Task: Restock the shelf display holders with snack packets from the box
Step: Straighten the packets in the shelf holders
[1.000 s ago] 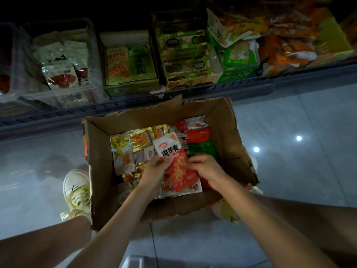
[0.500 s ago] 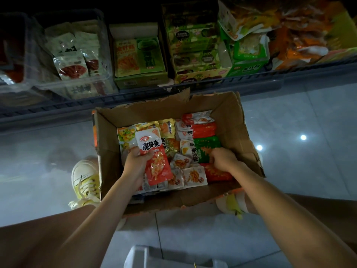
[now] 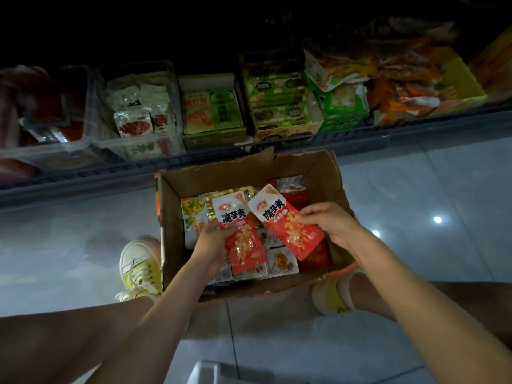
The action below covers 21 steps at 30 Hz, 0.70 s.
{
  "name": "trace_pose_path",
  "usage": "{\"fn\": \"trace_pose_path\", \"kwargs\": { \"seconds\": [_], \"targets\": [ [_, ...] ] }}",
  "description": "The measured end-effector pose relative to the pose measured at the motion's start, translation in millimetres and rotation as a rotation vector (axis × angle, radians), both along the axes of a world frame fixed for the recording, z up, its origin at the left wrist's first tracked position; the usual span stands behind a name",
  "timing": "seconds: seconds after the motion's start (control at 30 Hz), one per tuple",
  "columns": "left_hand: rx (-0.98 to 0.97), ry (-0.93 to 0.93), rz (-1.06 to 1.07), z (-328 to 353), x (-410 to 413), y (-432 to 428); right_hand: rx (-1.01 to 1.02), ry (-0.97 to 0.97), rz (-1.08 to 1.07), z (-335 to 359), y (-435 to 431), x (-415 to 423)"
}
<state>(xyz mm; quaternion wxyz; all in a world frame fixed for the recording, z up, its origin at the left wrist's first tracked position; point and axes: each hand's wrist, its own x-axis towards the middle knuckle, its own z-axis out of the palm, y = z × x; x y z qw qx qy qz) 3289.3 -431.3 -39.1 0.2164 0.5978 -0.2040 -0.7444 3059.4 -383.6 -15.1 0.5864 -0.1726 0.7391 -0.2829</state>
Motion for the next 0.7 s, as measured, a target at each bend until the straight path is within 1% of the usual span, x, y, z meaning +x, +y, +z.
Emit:
{"fn": "trace_pose_path", "kwargs": {
  "seconds": [0.07,0.13,0.2,0.27,0.33,0.43,0.47,0.5,0.53,0.6,0.63,0.7],
  "targets": [
    [0.032,0.058,0.004,4.1,-0.4,1.8,-0.017,-0.103,-0.075,-0.5,0.2,16.2],
    [0.029,0.098,0.007,8.8,-1.9,4.3,-0.023,-0.139,-0.128,-3.6,0.1,39.5],
    [-0.013,0.067,0.005,8.5,-2.9,6.9,-0.028,-0.052,-0.143,-9.8,1.2,67.2],
    [-0.071,-0.019,-0.016,4.2,-2.3,7.8,-0.055,0.05,-0.088,-15.5,3.9,87.7],
    [-0.073,-0.084,-0.001,-0.8,0.9,5.4,-0.069,0.052,-0.089,-25.2,6.0,91.5],
    [-0.028,-0.11,0.047,-10.3,7.5,-4.1,-0.001,-0.012,-0.283,-48.4,6.1,72.4],
    [-0.025,-0.126,0.06,-14.2,9.7,-7.7,0.029,0.021,-0.346,-58.1,6.6,63.3],
    [-0.026,-0.141,0.071,-18.8,11.3,-11.1,0.057,0.101,-0.354,-70.0,8.4,53.2],
    [-0.025,-0.153,0.079,-23.3,12.7,-14.2,0.078,0.21,-0.292,-80.0,10.7,42.4],
    [-0.022,-0.168,0.074,-31.7,13.9,-18.3,0.098,0.444,-0.011,-93.9,16.4,19.5],
    [-0.023,-0.173,0.064,-35.0,13.6,-19.1,0.11,0.521,0.17,-98.5,18.4,8.7],
    [-0.015,-0.169,0.044,-41.4,12.4,-18.5,0.182,0.584,0.501,-107.2,21.9,-9.3]
  ]
}}
